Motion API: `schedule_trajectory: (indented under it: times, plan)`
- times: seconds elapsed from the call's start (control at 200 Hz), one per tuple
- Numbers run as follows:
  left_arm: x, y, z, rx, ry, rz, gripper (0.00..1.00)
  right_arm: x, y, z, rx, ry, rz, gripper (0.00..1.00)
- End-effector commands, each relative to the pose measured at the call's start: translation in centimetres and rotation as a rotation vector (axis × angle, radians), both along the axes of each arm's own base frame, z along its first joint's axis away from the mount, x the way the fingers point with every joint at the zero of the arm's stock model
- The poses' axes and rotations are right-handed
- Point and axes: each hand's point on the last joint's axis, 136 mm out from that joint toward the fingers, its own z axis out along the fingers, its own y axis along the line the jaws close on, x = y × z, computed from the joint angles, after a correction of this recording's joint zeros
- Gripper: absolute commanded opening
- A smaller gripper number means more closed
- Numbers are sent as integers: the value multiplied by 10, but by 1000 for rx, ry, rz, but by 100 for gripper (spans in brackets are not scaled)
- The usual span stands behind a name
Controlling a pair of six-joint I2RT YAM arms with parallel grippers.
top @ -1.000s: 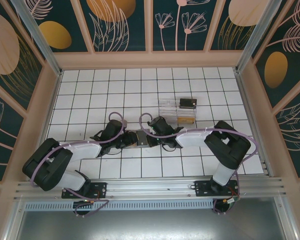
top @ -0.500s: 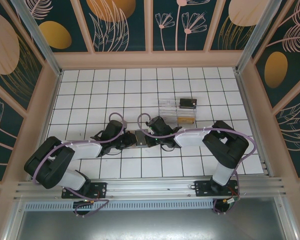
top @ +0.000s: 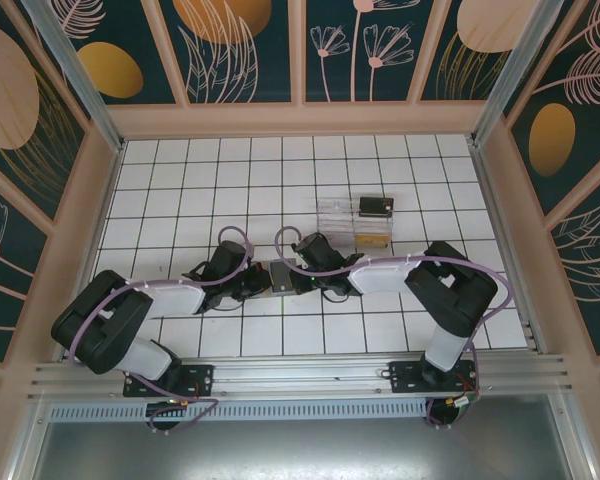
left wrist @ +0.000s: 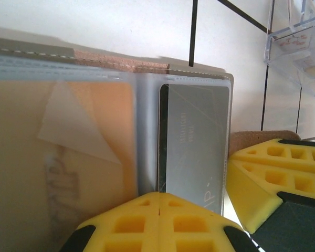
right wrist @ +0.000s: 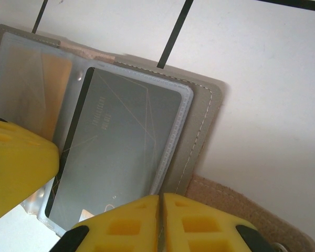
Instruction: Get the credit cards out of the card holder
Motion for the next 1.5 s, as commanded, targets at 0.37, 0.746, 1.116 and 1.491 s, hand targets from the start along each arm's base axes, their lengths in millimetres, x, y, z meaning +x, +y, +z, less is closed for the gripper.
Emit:
schedule_trajectory:
  times: [0.37, 0.746, 1.116, 1.491]
  plan:
    - [-5, 29, 1, 100, -20, 31, 0, -9, -4, -14, -38, 26, 5, 14]
    - [-2, 14, 15, 7, -59, -11, 9, -5, -2, -3, -25, -4, 0, 14]
    - [-4, 17, 3, 27, -23, -2, 9, -1, 7, 20, -36, -74, 27, 15]
    - [-3, 16, 1, 33, -19, -3, 16, -1, 11, 9, -46, -51, 43, 15]
